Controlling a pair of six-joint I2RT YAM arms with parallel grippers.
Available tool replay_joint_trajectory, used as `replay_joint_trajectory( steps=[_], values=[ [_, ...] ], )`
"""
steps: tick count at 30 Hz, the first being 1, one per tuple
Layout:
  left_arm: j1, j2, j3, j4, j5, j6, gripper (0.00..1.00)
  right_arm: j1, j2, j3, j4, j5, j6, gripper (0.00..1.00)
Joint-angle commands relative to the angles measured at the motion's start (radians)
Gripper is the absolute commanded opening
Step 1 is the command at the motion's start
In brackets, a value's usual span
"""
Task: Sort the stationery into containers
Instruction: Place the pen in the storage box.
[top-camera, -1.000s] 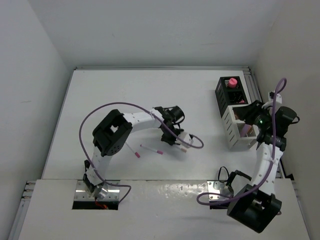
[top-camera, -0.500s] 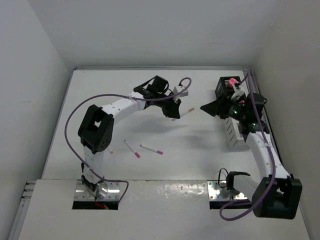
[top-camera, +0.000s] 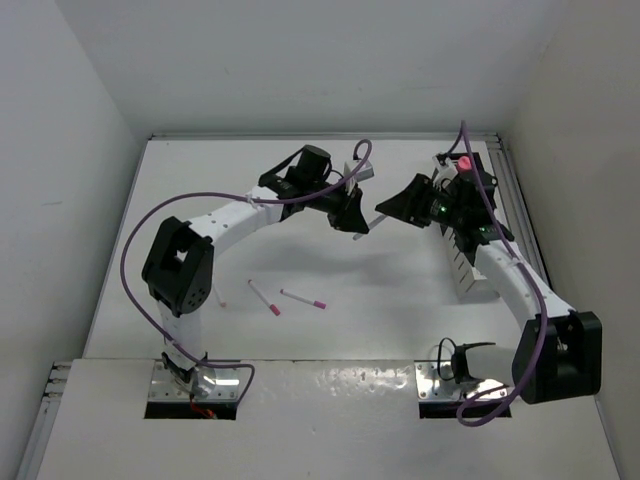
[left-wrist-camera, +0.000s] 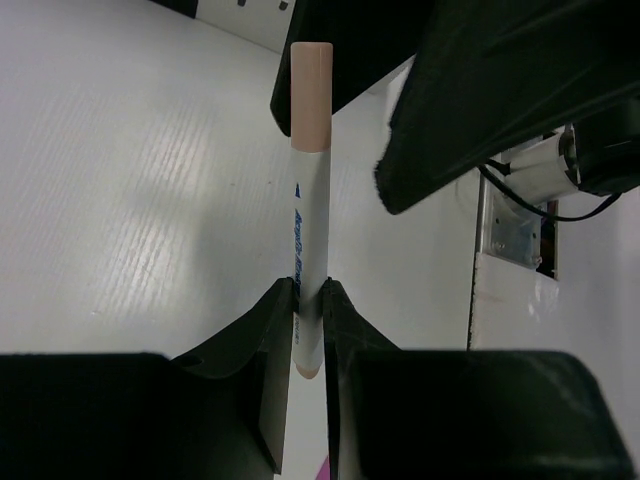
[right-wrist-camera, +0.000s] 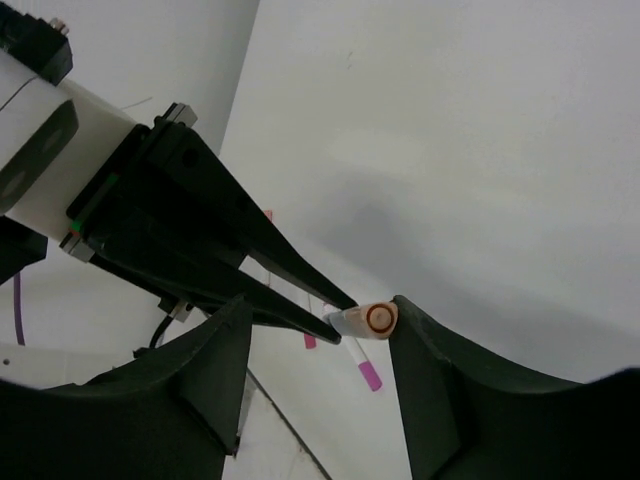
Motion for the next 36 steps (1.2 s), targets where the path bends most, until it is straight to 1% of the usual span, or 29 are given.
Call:
replay_joint_trajectory(
  steps=[1, 2, 4, 5, 7, 8, 9, 10, 11, 13, 14, 15, 16, 17, 18, 19, 20, 22, 23, 26, 27, 28, 31, 34, 36],
  values=[
    [0.0, -0.051, -0.001, 0.054, 0.041, -0.028, 0.0, 0.015, 0.018, 0.064, 0.048, 0.034, 0.011, 0.55],
    [0.0, -0.054, 0.002, 0.053, 0.041, -0.03, 0.0, 0.018, 0.02, 0.074, 0.047, 0.041, 0.007, 0.45],
    [0.001, -0.057, 0.002, 0.048, 0.044, -0.027, 0.0, 0.018, 0.031, 0.081, 0.044, 0.047, -0.01, 0.36],
    [0.001, -0.059, 0.002, 0.048, 0.047, -0.024, 0.0, 0.018, 0.032, 0.082, 0.042, 0.047, -0.016, 0.27],
    [0.001, -0.06, 0.002, 0.045, 0.049, -0.018, 0.0, 0.021, 0.034, 0.085, 0.039, 0.052, -0.041, 0.16],
    [0.001, -0.062, 0.004, 0.042, 0.049, -0.018, 0.03, 0.021, 0.032, 0.09, 0.034, 0.058, -0.05, 0.07],
    [0.005, -0.062, 0.002, 0.041, 0.047, -0.018, 0.12, 0.021, 0.032, 0.096, 0.025, 0.066, -0.071, 0.04],
    [0.008, -0.065, 0.002, 0.041, 0.046, -0.018, 0.23, 0.017, 0.028, 0.107, 0.005, 0.08, -0.088, 0.02],
    [0.009, -0.066, 0.002, 0.036, 0.038, -0.018, 0.38, 0.009, 0.026, 0.113, -0.002, 0.084, -0.111, 0.0],
    [0.021, -0.071, -0.004, 0.036, 0.015, -0.018, 0.46, -0.026, 0.018, 0.121, -0.015, 0.097, -0.121, 0.0],
    [0.027, -0.072, -0.004, 0.031, -0.014, -0.018, 0.54, -0.04, 0.015, 0.122, -0.018, 0.1, -0.134, 0.0],
    [0.038, -0.075, -0.006, 0.03, -0.032, -0.024, 0.59, -0.075, 0.011, 0.128, -0.022, 0.106, -0.148, 0.0],
    [0.046, -0.08, -0.004, 0.021, -0.052, -0.021, 0.81, -0.092, 0.0, 0.134, -0.032, 0.124, -0.16, 0.0],
    [0.054, -0.082, -0.001, 0.015, -0.095, -0.022, 0.83, -0.126, -0.006, 0.137, -0.033, 0.135, -0.199, 0.0],
    [0.073, -0.083, 0.002, 0.005, -0.106, -0.022, 1.0, -0.171, -0.014, 0.144, -0.039, 0.144, -0.22, 0.0],
    [0.083, -0.083, 0.007, -0.013, -0.114, -0.019, 1.0, -0.196, -0.025, 0.153, -0.044, 0.171, -0.27, 0.0],
    [0.106, -0.085, 0.014, -0.022, -0.118, 0.005, 1.0, -0.247, -0.031, 0.156, -0.047, 0.187, -0.295, 0.0],
    [0.124, -0.101, 0.013, -0.042, -0.146, 0.025, 1.0, -0.293, -0.037, 0.17, -0.052, 0.234, -0.369, 0.0],
    [0.141, -0.108, 0.01, -0.047, -0.159, 0.034, 1.0, -0.337, -0.037, 0.174, -0.055, 0.253, -0.389, 0.0],
    [0.162, -0.14, -0.01, -0.042, -0.193, 0.091, 1.0, -0.406, -0.026, 0.185, -0.035, 0.323, -0.458, 0.0],
    [0.166, -0.158, -0.028, -0.026, -0.199, 0.093, 1.0, -0.419, -0.019, 0.183, -0.004, 0.336, -0.467, 0.0],
    [0.167, -0.167, -0.039, -0.016, -0.239, 0.087, 1.0, -0.431, -0.002, 0.183, 0.011, 0.34, -0.484, 0.0],
    [0.163, -0.18, -0.047, -0.039, -0.273, 0.117, 1.0, -0.453, 0.044, 0.182, 0.074, 0.371, -0.5, 0.0],
    [0.166, -0.169, -0.03, -0.1, -0.272, 0.194, 1.0, -0.471, 0.099, 0.194, 0.128, 0.402, -0.497, 0.0],
    [0.173, -0.166, -0.033, -0.158, -0.241, 0.26, 1.0, -0.474, 0.127, 0.209, 0.134, 0.406, -0.504, 0.0]
  ],
)
